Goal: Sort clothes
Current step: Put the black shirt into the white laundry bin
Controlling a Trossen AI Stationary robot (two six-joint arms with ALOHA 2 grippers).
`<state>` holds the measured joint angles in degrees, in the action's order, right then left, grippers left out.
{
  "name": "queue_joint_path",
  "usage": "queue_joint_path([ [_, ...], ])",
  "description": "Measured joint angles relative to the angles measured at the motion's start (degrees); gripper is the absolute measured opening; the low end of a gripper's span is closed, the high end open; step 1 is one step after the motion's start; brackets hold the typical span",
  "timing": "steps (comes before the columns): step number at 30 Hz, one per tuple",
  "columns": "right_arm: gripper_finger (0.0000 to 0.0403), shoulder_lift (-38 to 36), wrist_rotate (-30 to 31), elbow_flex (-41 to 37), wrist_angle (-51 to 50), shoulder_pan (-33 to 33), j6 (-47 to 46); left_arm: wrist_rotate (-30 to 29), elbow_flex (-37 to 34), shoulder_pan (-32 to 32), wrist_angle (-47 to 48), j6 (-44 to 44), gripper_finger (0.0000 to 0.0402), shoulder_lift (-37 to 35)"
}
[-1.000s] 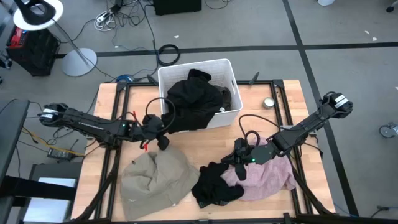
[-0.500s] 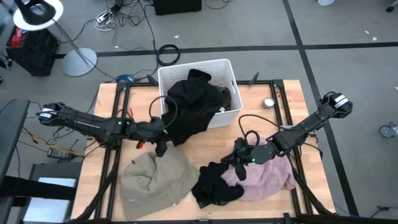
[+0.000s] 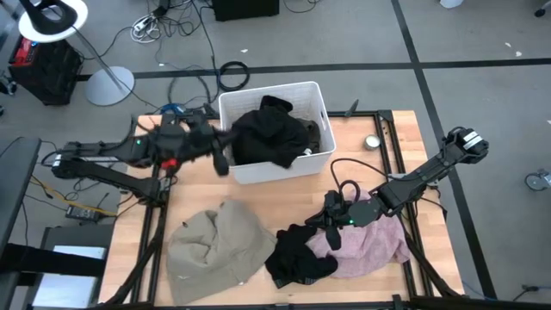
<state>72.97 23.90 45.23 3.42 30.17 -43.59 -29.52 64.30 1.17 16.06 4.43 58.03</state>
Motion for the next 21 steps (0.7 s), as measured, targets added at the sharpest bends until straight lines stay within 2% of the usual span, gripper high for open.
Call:
queue_joint_path([
  [8, 0.0000, 0.00, 0.00, 0.00, 0.97, 0.00, 0.13, -0.06, 1.41, -9.91, 0.03, -2.71, 0.0000, 4.80],
  [16, 0.0000, 0.00, 0.02, 0.00, 1.01, 0.00, 0.11, 14.37, 1.41, -16.83, -6.23, -0.25, 0.0000, 16.22],
  [21, 0.0000, 0.00, 0.02, 0.00, 1.01, 0.00, -0.29, 20.78, 3.21, -20.03, -4.45, 3.60, 0.0000, 23.89],
])
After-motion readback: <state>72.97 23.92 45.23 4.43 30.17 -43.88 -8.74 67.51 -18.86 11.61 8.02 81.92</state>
